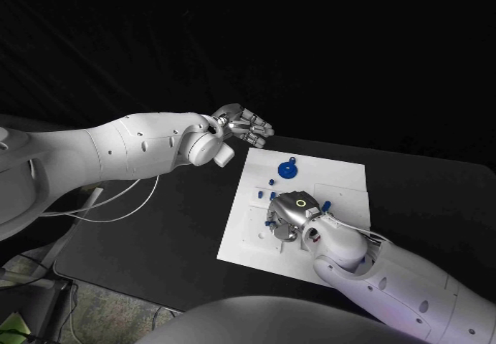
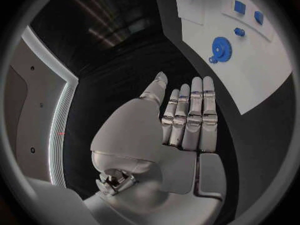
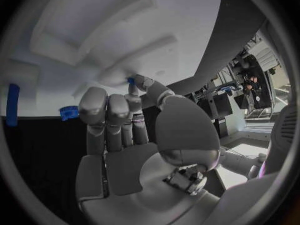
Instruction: Assemble the parts on the task board
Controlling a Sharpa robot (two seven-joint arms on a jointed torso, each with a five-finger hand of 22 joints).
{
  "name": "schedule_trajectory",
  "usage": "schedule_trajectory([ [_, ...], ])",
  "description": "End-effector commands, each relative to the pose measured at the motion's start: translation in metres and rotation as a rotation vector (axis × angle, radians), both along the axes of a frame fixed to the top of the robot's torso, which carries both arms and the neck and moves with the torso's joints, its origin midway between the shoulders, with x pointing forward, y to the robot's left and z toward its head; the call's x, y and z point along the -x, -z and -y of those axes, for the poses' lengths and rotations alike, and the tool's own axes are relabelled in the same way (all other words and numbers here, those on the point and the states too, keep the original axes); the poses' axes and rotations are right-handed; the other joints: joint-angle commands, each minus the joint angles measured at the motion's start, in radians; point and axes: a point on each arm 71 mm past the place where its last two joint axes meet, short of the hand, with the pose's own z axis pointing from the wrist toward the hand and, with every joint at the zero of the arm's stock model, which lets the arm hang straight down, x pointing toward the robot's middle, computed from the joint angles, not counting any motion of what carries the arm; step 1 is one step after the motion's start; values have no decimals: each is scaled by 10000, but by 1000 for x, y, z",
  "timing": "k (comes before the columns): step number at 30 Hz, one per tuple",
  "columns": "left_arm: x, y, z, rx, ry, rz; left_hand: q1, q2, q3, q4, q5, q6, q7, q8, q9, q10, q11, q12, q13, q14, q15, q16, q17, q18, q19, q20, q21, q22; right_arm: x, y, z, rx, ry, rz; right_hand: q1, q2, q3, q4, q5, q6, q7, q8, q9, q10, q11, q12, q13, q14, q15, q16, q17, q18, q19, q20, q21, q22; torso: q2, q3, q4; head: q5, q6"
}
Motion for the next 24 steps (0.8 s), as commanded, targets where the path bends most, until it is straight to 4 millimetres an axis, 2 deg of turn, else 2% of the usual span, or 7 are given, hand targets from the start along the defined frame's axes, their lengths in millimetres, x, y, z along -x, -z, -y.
schedule_trajectory([
  [1,0,-1,3,-18,185,0,40,-96,78,14,19,-40,21,35,-9,-74,35,-15,-9,-87,24,-28,1,34,-92,-11,45,-20,-2,9,9,394,464,136,109,-30,151,0,-162,88,-6,32,305,92,-5,-67,62,67,-18,45,50,-67,77,2,86,1110,0,2,-5,0,2],
  [7,0,-1,3,-24,174,10,40,-96,78,14,19,-40,21,35,-9,-74,35,-15,-9,-87,24,-28,1,34,-92,-11,45,-20,-1,5,8,-34,569,387,113,-68,320,-1,-399,114,-15,33,321,134,-14,-132,139,80,-27,22,89,-68,72,-10,140,1111,2,4,7,-10,11],
  [24,3,-1,-3,-29,89,-12,17,-96,87,40,21,8,3,36,-8,-13,13,-15,-10,-45,8,-20,8,37,-79,-20,78,-23,3,-4,14,-779,796,418,138,-105,480,34,-715,138,-21,34,324,179,-19,-218,209,95,-31,-37,100,-64,86,-10,232,1127,-2,-2,2,-5,19],
])
